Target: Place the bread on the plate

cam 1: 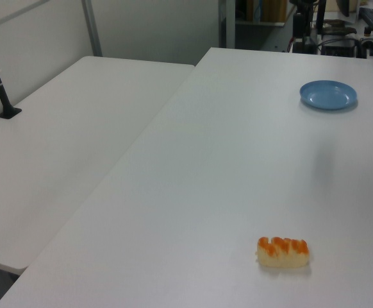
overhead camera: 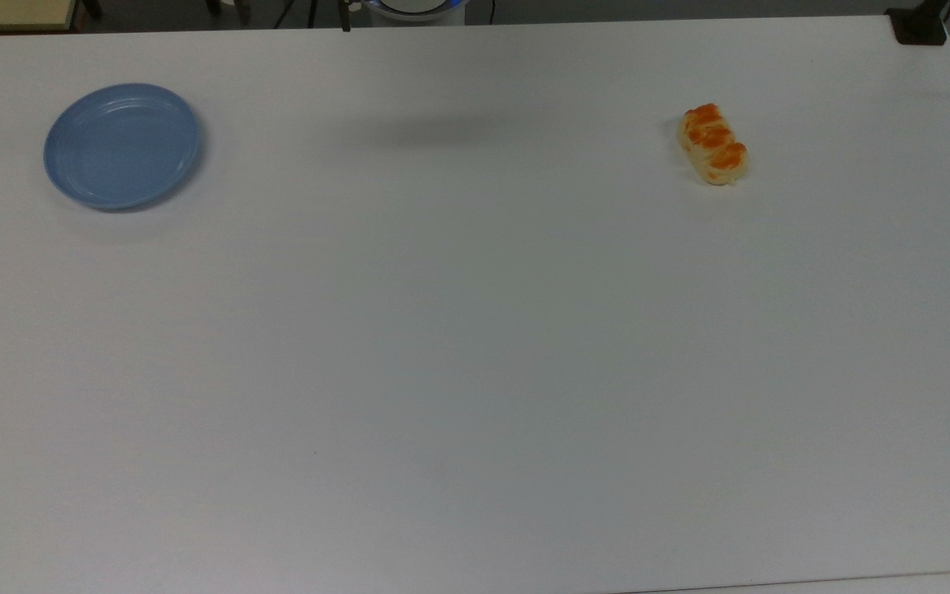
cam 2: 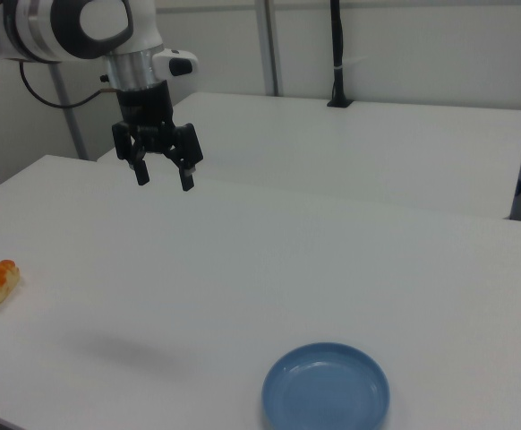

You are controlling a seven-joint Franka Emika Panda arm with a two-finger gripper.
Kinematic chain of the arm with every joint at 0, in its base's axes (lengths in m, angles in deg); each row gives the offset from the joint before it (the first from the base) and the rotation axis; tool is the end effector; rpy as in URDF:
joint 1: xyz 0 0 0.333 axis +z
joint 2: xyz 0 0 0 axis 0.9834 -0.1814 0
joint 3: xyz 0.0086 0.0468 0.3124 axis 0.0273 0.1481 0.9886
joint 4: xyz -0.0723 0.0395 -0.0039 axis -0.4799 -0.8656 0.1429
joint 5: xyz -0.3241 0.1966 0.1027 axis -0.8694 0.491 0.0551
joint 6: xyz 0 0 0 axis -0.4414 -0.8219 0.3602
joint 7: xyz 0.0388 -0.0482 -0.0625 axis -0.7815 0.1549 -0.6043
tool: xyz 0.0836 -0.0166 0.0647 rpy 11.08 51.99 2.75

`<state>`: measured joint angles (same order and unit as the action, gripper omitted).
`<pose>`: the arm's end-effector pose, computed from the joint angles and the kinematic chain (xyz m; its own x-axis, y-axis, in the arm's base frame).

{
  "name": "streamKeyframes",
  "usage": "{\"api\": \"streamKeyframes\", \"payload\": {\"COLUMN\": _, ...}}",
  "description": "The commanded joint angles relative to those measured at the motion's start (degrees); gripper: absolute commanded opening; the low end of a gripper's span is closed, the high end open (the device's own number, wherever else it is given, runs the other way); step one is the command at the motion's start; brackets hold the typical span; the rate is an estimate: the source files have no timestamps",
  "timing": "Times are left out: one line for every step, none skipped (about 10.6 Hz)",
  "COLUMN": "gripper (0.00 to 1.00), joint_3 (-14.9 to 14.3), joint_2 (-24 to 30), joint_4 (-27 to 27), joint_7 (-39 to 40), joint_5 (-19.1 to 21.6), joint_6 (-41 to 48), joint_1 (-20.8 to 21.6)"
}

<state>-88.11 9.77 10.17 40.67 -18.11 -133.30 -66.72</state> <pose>0.5437 -0.0458 0.5997 0.9971 0.0277 -0.0708 0.0333 -0.9963 0.0788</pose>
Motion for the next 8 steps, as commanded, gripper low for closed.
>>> {"api": "streamKeyframes", "payload": {"gripper": 1.00, "joint_3": -0.8, "joint_2": -0.5, "joint_4": -4.5, "joint_7": -0.6, "joint_5": 1.5, "joint_6": 6.7, "joint_1": 0.5}}
{"api": "streamKeyframes", "payload": {"gripper": 1.00, "joint_3": -0.8, "joint_2": -0.5, "joint_4": -4.6, "joint_7": -0.6, "joint_5": 1.5, "joint_6": 7.8, "joint_1": 0.6}}
{"api": "streamKeyframes", "payload": {"gripper": 1.00, "joint_3": -0.8, "joint_2": -0.5, "joint_4": -4.7, "joint_7": -0.5, "joint_5": 1.9, "joint_6": 8.1, "joint_1": 0.6}}
{"api": "streamKeyframes", "payload": {"gripper": 1.00, "joint_3": -0.8, "joint_2": -0.1, "joint_4": -4.7, "joint_7": -0.3, "joint_5": 1.9, "joint_6": 8.1, "joint_1": 0.5}}
{"api": "streamKeyframes", "payload": {"gripper": 1.00, "joint_3": -0.9, "joint_2": 0.1, "joint_4": -4.7, "joint_7": -0.2, "joint_5": 1.9, "joint_6": 8.0, "joint_1": 0.4}}
{"api": "streamKeyframes", "payload": {"gripper": 1.00, "joint_3": -0.9, "joint_2": 0.1, "joint_4": -4.7, "joint_7": -0.2, "joint_5": 1.9, "joint_6": 7.9, "joint_1": 0.2}}
{"api": "streamKeyframes", "payload": {"gripper": 1.00, "joint_3": -1.1, "joint_2": 0.1, "joint_4": -4.7, "joint_7": 0.0, "joint_5": 2.4, "joint_6": 7.5, "joint_1": 0.2}}
{"api": "streamKeyframes", "payload": {"gripper": 1.00, "joint_3": -1.1, "joint_2": -0.2, "joint_4": -4.7, "joint_7": 0.1, "joint_5": 3.3, "joint_6": 7.4, "joint_1": 0.3}}
